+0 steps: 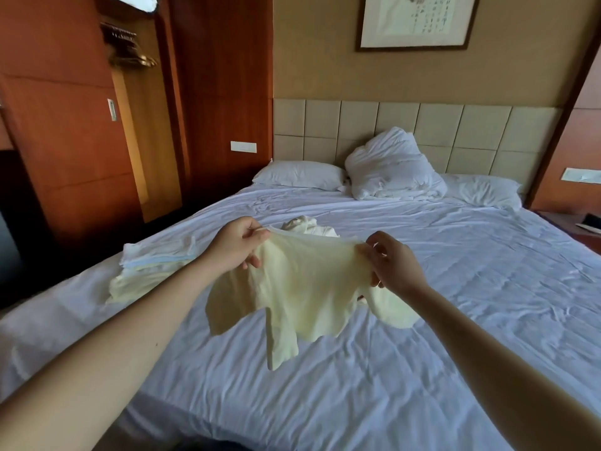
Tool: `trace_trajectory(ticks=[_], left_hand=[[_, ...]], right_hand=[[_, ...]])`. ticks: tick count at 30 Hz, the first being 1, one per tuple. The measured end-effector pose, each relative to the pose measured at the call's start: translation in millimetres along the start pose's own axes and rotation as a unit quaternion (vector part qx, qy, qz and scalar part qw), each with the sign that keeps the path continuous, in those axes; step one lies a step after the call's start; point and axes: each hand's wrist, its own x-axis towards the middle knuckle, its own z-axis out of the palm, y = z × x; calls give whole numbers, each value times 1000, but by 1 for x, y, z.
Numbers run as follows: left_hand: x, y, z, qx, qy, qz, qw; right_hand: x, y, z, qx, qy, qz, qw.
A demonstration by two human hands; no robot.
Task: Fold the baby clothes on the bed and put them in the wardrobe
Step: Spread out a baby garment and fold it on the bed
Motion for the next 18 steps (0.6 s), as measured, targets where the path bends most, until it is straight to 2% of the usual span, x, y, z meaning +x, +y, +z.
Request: trace_trajectory(ticks=[3,5,7,10,13,16,18], left_hand=[[0,-3,-2,56,-18,-8,998],[-1,-10,-1,134,-25,-5,991],[-2,-18,1,190,-30,-5,981],[2,-32,5,176,-40,-17,983],[13,-44,5,161,-38,-23,986],[29,-45,3,231,-3,4,973],[39,-39,2,241,39,23,969]], right_hand=[[7,1,-6,-58,-6,-8,998],[10,3,-6,-94,-11,-5,995],[12,8,-2,-96,-28,11,995],[17,19,7,-13,-54,55,997],[24,28,14,-25,-64,73,995],[37,27,18,-43,-27,61,997],[49,19,17,-64,14,47,997]])
